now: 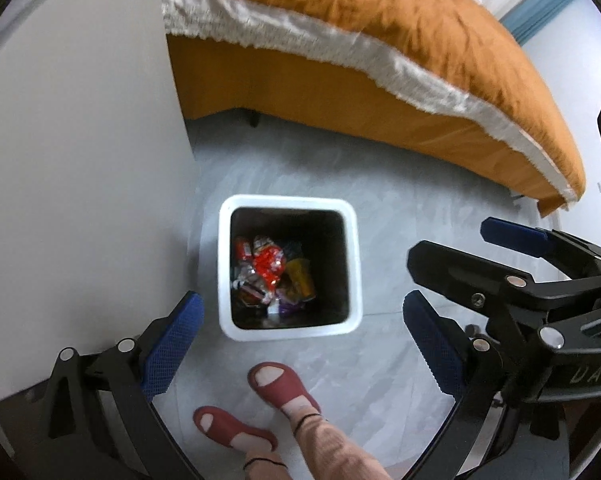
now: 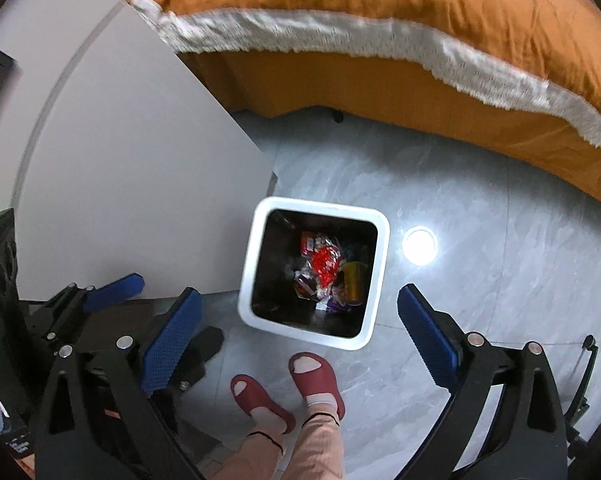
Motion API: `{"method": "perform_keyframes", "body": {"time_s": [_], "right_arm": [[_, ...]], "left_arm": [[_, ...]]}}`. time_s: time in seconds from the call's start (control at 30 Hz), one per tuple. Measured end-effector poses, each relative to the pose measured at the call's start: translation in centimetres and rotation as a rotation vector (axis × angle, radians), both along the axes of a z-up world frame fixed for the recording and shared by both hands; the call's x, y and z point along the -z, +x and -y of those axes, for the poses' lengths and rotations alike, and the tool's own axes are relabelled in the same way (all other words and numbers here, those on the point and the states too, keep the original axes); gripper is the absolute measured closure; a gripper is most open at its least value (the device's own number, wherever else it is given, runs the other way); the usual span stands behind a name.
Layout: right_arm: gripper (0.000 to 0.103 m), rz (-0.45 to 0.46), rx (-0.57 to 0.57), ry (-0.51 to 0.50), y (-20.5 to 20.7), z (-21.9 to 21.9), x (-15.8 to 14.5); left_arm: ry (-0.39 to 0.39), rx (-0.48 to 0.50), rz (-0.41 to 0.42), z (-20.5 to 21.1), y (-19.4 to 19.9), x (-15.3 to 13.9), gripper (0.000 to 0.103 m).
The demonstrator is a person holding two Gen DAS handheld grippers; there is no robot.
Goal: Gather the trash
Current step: 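Swing both open tools back toward the desk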
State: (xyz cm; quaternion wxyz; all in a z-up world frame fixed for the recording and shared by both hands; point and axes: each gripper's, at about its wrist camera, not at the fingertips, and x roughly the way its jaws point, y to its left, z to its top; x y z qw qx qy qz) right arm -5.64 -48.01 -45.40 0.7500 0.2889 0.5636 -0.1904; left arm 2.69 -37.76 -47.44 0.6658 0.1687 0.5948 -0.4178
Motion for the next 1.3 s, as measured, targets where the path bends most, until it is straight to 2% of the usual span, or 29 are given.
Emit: {"method": "perform_keyframes", "body": {"time_s": [0.1, 0.23, 0.4, 0.53, 0.63, 0.73, 0.83, 1.0, 1.3], "right_arm": [[0.005, 0.040, -0.007, -0.015, -0.1, -0.6, -3.6], [0.005, 0.128, -0.018, -0.077, -0.3, -1.7, -10.5], [0.005, 0.233, -0.018, -0.133, -0.7, -2.5, -17.9], [0.005, 0.317, -0.062, -0.192, -0.4, -3.6, -23.4], [0.005, 0.388, -0.125, -0.224, 0.6, -5.0, -26.9], [0.005, 0.449, -0.183, -0.264, 1.9, -6.8, -29.6], [0.005, 0.504, -0.239, -0.261, 3.4, -8.3, -31.5], [0.005, 0.567, -0.389, -0.259, 7.2, -12.3, -33.8], [0.005, 0.632, -0.623, -0.240, 13.3, -19.5, -36.2]], "left_arm": [[-0.032, 0.006, 0.033, -0.1, -0.7, -3.9, 0.005], [-0.094, -0.007, 0.091, -0.8, -1.6, -9.6, 0.005], [-0.210, -0.032, 0.176, -2.4, -2.6, -17.8, 0.005], [-0.300, -0.078, 0.254, -4.6, -2.7, -24.1, 0.005], [-0.332, -0.129, 0.328, -6.8, -2.2, -27.7, 0.005], [-0.341, -0.185, 0.404, -9.1, -1.3, -30.1, 0.005], [-0.332, -0.253, 0.477, -11.9, -0.2, -31.9, 0.005], [-0.277, -0.381, 0.603, -17.2, 1.8, -33.9, 0.005], [-0.178, -0.639, 0.674, -26.5, 6.6, -34.8, 0.005]]}}
